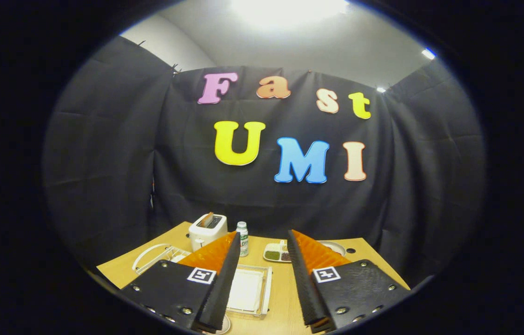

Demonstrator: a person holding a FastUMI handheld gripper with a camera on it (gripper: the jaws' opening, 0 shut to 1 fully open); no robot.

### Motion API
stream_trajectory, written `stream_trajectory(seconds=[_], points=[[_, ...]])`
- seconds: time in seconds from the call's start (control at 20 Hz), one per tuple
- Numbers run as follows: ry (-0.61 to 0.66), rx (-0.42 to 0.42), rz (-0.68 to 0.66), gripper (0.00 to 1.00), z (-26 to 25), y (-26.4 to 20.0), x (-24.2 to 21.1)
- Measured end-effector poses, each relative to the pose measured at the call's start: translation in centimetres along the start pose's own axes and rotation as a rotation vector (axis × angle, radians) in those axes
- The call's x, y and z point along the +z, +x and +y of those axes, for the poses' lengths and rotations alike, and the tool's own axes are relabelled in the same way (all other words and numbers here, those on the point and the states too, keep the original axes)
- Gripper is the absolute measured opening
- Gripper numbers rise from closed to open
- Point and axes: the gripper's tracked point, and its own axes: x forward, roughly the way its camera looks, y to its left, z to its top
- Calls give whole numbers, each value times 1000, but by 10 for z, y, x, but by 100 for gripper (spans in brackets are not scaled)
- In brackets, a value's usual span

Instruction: Take the plate from the dish rack, then take the spoon from the basket and place it into the plate.

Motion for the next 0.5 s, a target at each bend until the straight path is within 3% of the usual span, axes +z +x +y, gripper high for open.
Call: stream_trajectory(seconds=[0.15, 0.5], points=[[47, -13, -40, 98, -18, 6, 12], [50, -26, -103, 97, -64, 19, 23]])
